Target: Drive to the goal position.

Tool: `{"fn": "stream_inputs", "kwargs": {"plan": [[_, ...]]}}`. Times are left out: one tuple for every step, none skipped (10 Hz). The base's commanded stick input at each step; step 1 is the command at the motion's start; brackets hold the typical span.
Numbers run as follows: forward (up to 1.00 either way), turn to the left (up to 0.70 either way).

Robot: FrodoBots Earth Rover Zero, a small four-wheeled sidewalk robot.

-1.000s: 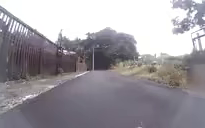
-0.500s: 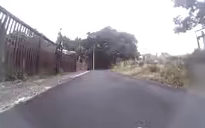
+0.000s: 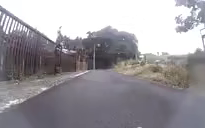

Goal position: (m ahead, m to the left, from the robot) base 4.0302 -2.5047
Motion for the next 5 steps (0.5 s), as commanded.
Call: {"fn": "stream_inputs", "kwargs": {"plan": [[0.50,0.01],[0.50,0.01],[0.50,0.01],[0.50,0.01],[0.50,0.01]]}}
